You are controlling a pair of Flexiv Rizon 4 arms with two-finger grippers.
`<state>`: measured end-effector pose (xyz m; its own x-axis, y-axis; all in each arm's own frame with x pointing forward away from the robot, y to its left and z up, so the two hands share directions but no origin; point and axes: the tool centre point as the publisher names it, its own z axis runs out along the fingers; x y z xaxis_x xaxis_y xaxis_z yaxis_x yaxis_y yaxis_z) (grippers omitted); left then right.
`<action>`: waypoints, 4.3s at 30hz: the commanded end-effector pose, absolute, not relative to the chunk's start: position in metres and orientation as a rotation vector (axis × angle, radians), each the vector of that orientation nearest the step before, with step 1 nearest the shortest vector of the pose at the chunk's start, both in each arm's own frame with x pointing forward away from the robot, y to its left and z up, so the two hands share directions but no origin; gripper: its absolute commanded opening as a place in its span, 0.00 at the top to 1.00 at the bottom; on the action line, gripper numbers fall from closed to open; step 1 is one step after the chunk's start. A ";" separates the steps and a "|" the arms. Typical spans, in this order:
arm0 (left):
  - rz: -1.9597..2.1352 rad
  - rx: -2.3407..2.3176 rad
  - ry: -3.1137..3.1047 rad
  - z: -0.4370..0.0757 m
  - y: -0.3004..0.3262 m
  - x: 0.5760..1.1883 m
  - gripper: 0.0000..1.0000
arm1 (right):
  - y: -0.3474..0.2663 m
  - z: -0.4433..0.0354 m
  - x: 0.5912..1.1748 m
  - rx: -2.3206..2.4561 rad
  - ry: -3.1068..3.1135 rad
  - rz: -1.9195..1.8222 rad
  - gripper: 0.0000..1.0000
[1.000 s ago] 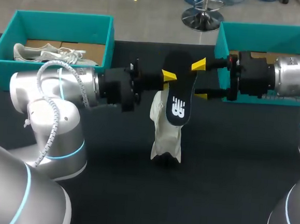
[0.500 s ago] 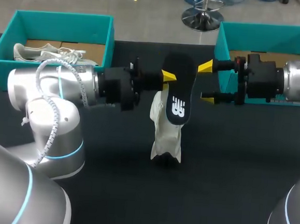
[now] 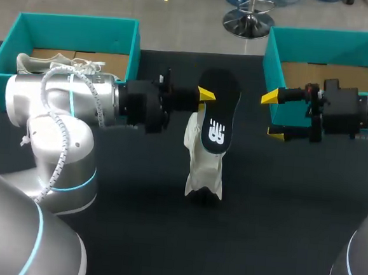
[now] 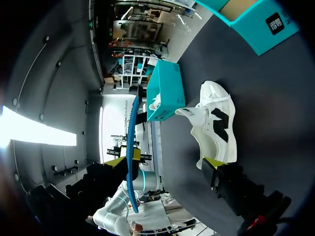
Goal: Take the shoe out of the shoebox, open the shoe tongue, remove and reinsert the insole, then place the shoe into the shoebox
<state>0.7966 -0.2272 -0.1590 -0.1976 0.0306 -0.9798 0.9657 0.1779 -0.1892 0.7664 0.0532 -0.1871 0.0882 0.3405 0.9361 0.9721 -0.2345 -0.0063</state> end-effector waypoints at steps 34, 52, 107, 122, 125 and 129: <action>-1.391 1.001 1.830 -0.144 -0.213 0.770 1.00 | -0.021 -0.174 0.726 -1.971 -1.314 -1.095 0.00; -1.501 0.971 2.015 -0.140 -0.190 0.739 1.00 | -0.021 -0.174 0.726 -1.971 -1.314 -1.095 0.00; -1.763 1.035 1.975 -0.214 -0.205 0.696 1.00 | -0.021 -0.174 0.726 -1.971 -1.314 -1.095 0.00; -1.764 0.933 2.026 -0.253 -0.212 0.722 1.00 | -0.021 -0.174 0.726 -1.971 -1.314 -1.095 0.00; -1.765 0.897 2.029 -0.260 -0.214 0.728 1.00 | -0.021 -0.174 0.726 -1.971 -1.314 -1.095 0.00; -1.757 0.876 2.051 -0.269 -0.213 0.732 1.00 | -0.021 -0.174 0.726 -1.971 -1.314 -1.095 0.00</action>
<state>0.7295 -0.2083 -0.2635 -0.7676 0.2534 -0.5887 0.6211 0.0670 -0.7809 0.7264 -0.0219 -0.1744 0.1968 0.4915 0.8484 0.9219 -0.3872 0.0105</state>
